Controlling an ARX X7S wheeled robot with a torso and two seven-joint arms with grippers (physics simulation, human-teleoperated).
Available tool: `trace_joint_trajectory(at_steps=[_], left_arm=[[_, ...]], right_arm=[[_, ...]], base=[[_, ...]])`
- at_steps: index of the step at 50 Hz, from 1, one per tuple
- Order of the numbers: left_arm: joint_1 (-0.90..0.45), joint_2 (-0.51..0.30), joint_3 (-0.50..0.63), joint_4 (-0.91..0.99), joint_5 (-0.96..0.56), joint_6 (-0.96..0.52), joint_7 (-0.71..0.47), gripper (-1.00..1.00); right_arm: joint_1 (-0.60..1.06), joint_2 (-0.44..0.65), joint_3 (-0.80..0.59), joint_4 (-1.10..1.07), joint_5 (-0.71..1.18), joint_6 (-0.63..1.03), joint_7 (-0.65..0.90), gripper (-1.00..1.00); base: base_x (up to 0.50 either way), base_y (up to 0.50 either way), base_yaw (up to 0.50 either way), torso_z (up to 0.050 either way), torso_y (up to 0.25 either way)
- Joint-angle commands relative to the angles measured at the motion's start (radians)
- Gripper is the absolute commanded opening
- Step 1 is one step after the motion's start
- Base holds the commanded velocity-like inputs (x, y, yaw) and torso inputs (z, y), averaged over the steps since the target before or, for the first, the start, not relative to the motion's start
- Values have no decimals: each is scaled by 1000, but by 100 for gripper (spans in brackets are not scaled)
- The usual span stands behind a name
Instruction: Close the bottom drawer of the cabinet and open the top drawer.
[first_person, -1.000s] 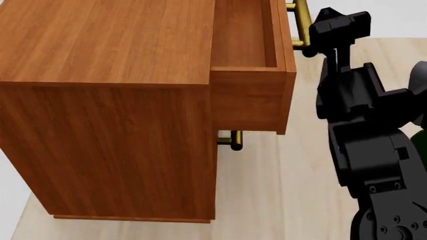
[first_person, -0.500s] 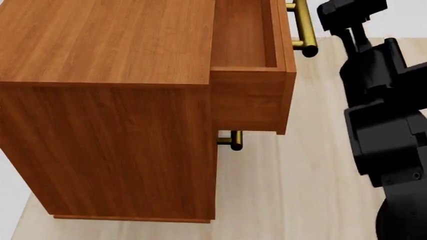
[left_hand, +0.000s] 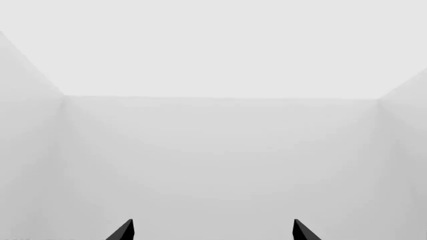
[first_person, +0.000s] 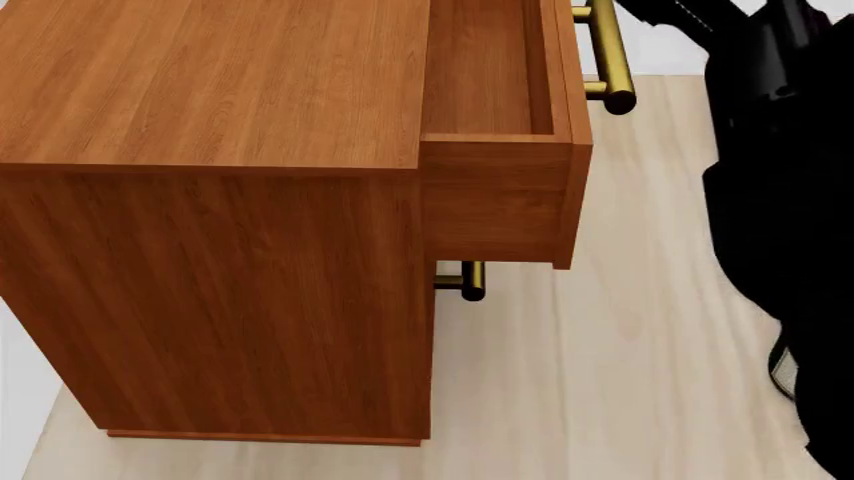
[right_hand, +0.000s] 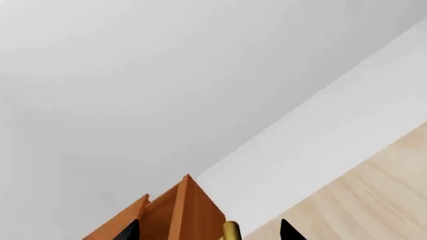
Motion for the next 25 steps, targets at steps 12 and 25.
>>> trace_joint_trajectory(at_steps=[12,25], left_arm=[[9,-3,2,-6,1,16,0,100],[19,-8,-5,-10,-4,28,2,100]], right_arm=[[211,87,-191,35,-69,253,-13,100],[406,117,-322,81,-103,466,-27,100]], base=[[0,0,0,0,0],[0,0,0,0,0]])
